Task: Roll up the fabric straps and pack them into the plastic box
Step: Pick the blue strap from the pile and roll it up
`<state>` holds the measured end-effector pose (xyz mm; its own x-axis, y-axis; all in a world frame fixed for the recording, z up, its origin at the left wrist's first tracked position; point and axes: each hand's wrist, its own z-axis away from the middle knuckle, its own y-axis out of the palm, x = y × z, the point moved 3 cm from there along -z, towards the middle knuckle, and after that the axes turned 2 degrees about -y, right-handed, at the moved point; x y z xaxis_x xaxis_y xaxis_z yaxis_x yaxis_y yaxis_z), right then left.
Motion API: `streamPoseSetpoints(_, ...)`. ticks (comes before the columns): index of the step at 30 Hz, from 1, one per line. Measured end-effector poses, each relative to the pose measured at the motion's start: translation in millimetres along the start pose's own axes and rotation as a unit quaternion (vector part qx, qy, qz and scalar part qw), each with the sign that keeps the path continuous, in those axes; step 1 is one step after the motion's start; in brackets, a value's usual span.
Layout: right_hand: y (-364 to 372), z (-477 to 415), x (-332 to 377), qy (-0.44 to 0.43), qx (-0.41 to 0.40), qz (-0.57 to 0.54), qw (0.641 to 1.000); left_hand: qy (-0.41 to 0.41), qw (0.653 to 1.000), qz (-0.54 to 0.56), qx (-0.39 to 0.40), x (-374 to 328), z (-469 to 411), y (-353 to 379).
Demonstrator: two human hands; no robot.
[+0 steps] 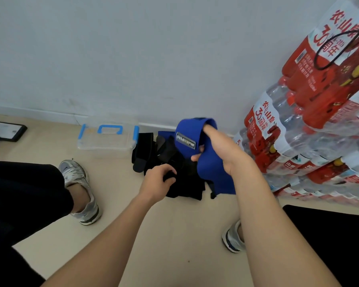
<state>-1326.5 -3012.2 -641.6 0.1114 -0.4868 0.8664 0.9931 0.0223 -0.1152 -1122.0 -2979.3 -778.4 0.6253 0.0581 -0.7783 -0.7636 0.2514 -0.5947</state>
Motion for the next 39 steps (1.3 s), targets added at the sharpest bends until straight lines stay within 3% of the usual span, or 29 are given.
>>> streamPoseSetpoints(2,-10.4,-1.7,10.6,-0.012,-0.047,-0.012,0.999,-0.037,0.999,-0.004,0.011,17.2,1.8,0.4)
streamPoseSetpoints(5,-21.3,3.5,25.1,-0.001,-0.053,0.047,0.997,-0.085,0.994,0.015,0.064,28.8,4.7,-2.3)
streamPoseSetpoints(8,-11.6,9.8,29.2,0.03,-0.034,0.106,0.993,-0.096,0.987,0.107,0.07,10.1,3.3,-16.6)
streamPoseSetpoints(11,13.7,12.7,21.4,0.054,0.01,0.166,0.985,-0.066,0.955,0.266,0.117,-23.2,0.1,-30.3)
streamPoseSetpoints(14,32.5,11.1,2.6,0.102,0.068,0.192,0.974,-0.064,0.949,0.297,0.09,-35.6,-1.0,-39.4)
streamPoseSetpoints(18,38.7,6.5,-45.6,0.148,0.138,0.192,0.96,-0.171,0.963,0.18,0.105,-6.0,9.3,-46.1)
streamPoseSetpoints(21,33.0,-0.3,-93.3,0.207,0.202,0.289,0.913,-0.233,0.955,0.057,0.173,30.9,18.0,-57.2)
streamPoseSetpoints(24,26.8,-4.7,-128.1,0.181,0.227,0.495,0.819,-0.257,0.927,-0.031,0.272,54.9,25.8,-63.0)
streamPoseSetpoints(27,29.3,-10.1,-163.7,0.146,0.203,0.529,0.811,-0.265,0.906,-0.073,0.321,63.2,30.4,-57.3)
streamPoseSetpoints(31,33.8,-16.2,-196.5,0.124,0.191,0.551,0.803,-0.3,0.896,-0.158,0.287,73.1,32.9,-56.3)
streamPoseSetpoints(35,31.8,-19.8,-221.3,0.148,0.23,0.575,0.771,-0.31,0.886,-0.296,0.177,84.8,32.2,-64.4)
streamPoseSetpoints(39,31.4,-23.9,-236.9,0.162,0.224,0.594,0.755,-0.305,0.865,-0.363,0.162,98.6,30.8,-58.0)
